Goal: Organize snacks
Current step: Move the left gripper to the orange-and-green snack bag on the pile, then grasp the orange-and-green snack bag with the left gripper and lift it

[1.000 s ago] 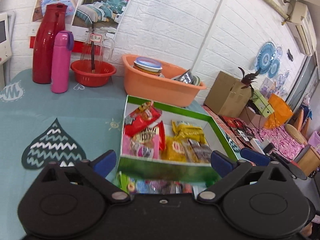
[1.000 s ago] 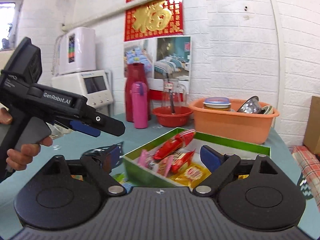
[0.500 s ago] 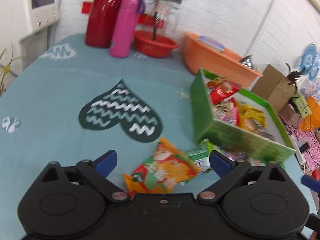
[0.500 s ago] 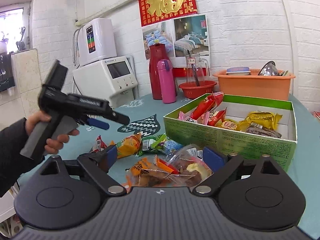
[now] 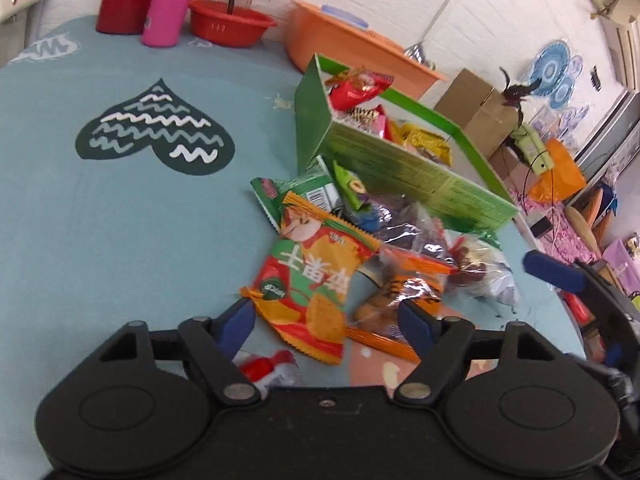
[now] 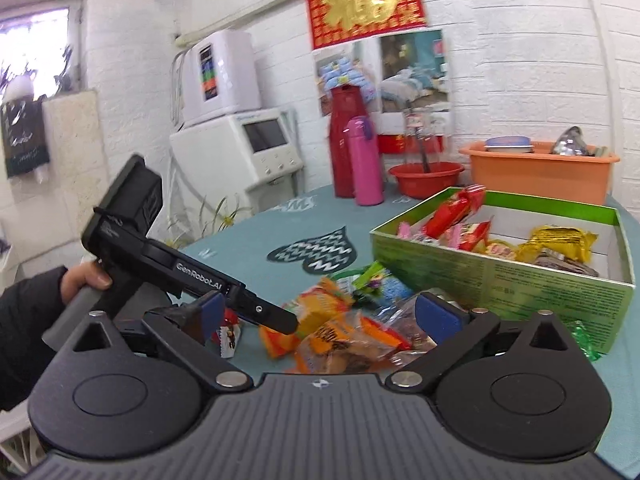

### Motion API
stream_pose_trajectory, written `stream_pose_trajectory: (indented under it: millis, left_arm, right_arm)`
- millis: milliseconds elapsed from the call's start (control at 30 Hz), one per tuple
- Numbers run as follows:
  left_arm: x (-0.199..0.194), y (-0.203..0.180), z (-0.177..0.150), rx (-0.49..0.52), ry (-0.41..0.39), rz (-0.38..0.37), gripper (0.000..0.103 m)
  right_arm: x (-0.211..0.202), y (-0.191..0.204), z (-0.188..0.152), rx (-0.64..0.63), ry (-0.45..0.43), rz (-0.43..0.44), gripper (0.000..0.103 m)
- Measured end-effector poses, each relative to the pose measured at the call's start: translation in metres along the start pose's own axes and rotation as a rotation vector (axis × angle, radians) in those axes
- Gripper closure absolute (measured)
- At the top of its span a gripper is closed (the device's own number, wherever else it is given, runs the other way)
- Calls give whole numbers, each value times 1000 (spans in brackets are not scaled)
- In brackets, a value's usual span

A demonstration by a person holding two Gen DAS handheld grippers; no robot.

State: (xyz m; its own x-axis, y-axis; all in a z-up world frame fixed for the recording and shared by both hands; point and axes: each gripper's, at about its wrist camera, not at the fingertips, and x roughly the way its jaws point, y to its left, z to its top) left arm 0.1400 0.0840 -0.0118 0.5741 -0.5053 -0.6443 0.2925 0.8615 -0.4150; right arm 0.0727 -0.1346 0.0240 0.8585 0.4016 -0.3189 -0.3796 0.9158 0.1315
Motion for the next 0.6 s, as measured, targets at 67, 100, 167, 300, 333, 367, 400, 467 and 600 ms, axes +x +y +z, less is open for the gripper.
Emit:
stream_pose_trajectory:
  millis: [67, 100, 167, 300, 333, 367, 400, 467, 600]
  left_arm:
    - [-9, 3, 0, -25, -29, -20, 0]
    - [-11, 6, 3, -44, -36, -35, 0]
    - [-13, 10, 8, -60, -43, -39, 0]
    - [-8, 14, 16, -38, -33, -12, 14]
    - [-7, 16, 17, -40, -25, -16, 21]
    - [-6, 18, 17, -44, -22, -22, 22]
    - [-6, 21, 17, -51, -23, -25, 23]
    - [-6, 24, 18, -56, -26, -27, 23]
    - [-3, 28, 22, -63, -18, -44, 20]
  right_arm:
    - [4, 9, 0, -38, 15, 4, 0]
    - [6, 13, 1, -52, 19, 5, 0]
    - [14, 18, 3, -48, 35, 24, 0]
    - [35, 23, 1, 27, 98, 83, 0]
    - [42, 23, 0, 48, 117, 90, 11]
    - [49, 23, 0, 59, 132, 92, 19]
    - [55, 23, 1, 61, 141, 91, 21]
    - [69, 23, 2, 54, 161, 91, 23]
    - [89, 16, 0, 76, 244, -10, 30]
